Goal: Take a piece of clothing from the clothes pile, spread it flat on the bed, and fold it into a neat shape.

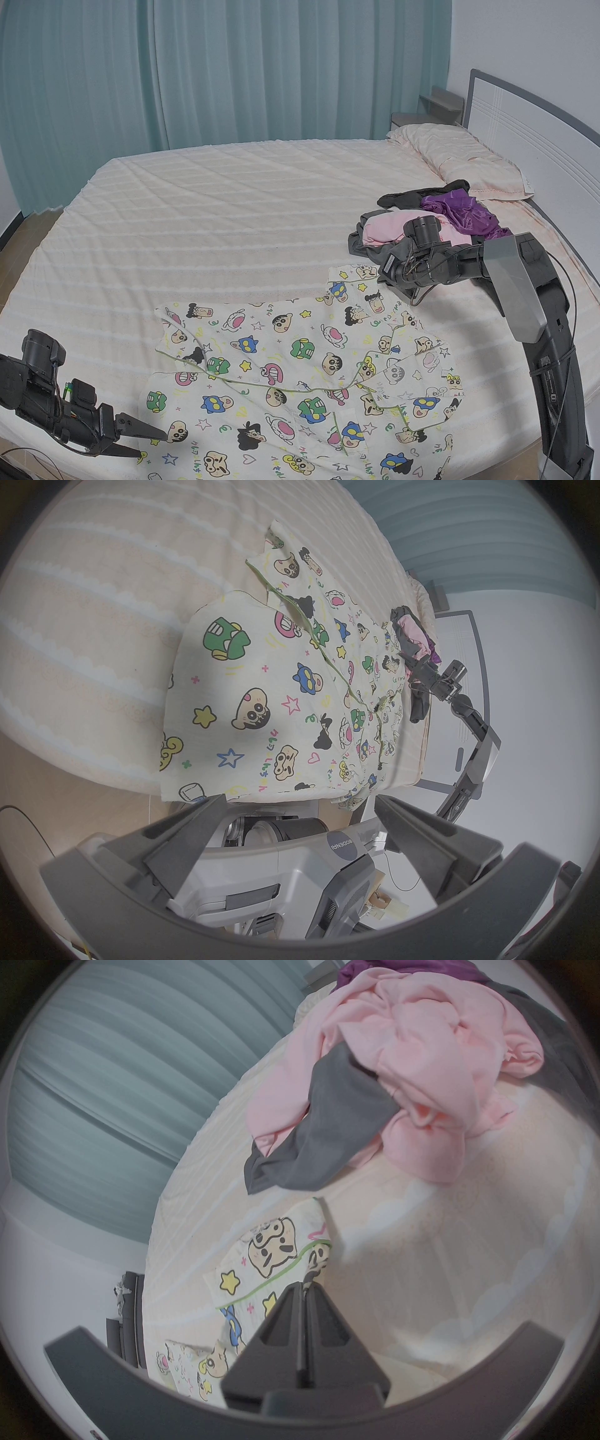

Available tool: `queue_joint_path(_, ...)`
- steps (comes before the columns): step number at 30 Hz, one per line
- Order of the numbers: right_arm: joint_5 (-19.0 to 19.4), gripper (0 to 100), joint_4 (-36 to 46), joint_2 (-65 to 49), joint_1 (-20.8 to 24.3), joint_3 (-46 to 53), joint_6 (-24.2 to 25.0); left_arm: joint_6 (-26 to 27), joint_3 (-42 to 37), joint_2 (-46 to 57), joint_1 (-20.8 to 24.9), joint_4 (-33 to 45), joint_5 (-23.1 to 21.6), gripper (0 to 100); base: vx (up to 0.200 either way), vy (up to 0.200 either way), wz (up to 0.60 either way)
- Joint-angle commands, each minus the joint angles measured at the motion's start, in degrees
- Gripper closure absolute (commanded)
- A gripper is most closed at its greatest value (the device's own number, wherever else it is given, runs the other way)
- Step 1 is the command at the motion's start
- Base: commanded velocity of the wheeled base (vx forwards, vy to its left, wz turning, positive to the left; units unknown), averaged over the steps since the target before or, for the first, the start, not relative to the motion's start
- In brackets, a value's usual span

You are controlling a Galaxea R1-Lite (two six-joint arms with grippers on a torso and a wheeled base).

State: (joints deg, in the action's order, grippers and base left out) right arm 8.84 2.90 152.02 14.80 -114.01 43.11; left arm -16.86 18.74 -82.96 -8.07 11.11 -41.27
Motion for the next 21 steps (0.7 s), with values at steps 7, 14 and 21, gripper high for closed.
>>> queue_joint_path(7, -3.6, 100, -5.1, 0.7, -2.1, -0.6, 0.8, 0.0, -0.3, 0.0, 0.0, 0.1, 0.0, 0, 0.0, 0.0, 0.0)
queue_joint_path(14, -4.2, 100, -9.9, 0.6, -3.1, -0.6, 0.5, 0.0, -0.3, -0.1, 0.0, 0.0, 0.0, 0, 0.0, 0.0, 0.0)
queue_joint_path(21, -4.5, 100, -12.7, 0.6, -3.7, -0.6, 0.6, 0.0, -0.3, -0.1, 0.0, 0.0, 0.0, 0, 0.0, 0.0, 0.0)
